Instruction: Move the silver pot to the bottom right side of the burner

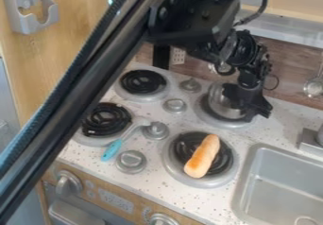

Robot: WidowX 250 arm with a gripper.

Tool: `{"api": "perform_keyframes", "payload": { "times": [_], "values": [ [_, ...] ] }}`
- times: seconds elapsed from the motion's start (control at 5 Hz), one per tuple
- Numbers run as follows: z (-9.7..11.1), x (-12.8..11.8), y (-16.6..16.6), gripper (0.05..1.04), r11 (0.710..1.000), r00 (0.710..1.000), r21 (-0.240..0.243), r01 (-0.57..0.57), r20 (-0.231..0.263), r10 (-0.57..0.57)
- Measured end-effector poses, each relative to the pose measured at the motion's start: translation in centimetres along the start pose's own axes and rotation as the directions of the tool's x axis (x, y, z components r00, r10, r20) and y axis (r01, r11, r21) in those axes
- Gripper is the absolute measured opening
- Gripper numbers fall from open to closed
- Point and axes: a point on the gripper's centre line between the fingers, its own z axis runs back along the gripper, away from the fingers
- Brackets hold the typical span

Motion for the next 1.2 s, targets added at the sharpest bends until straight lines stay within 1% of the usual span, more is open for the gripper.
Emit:
{"api": "perform_keyframes", "payload": {
  "times": [0.2,0.4,0.6,0.8,1.0,1.2],
  "values": [
    [1.5,-0.1,0.6,0.849,0.999,0.999,0.020,-0.025,0.029,0.024],
    [4.9,0.4,1.4,1.019,0.998,0.993,0.039,-0.059,0.109,0.054],
    [7.5,-0.3,1.8,1.007,0.995,0.983,0.019,-0.101,0.153,0.096],
    [9.5,-2.3,2.8,0.999,0.990,0.983,0.028,-0.136,0.130,0.131],
    [11.1,-5.8,4.8,0.999,0.981,0.983,0.066,-0.184,0.010,0.184],
    [12.3,-8.7,5.8,0.999,0.974,0.967,0.113,-0.196,-0.145,0.212]
  ]
}}
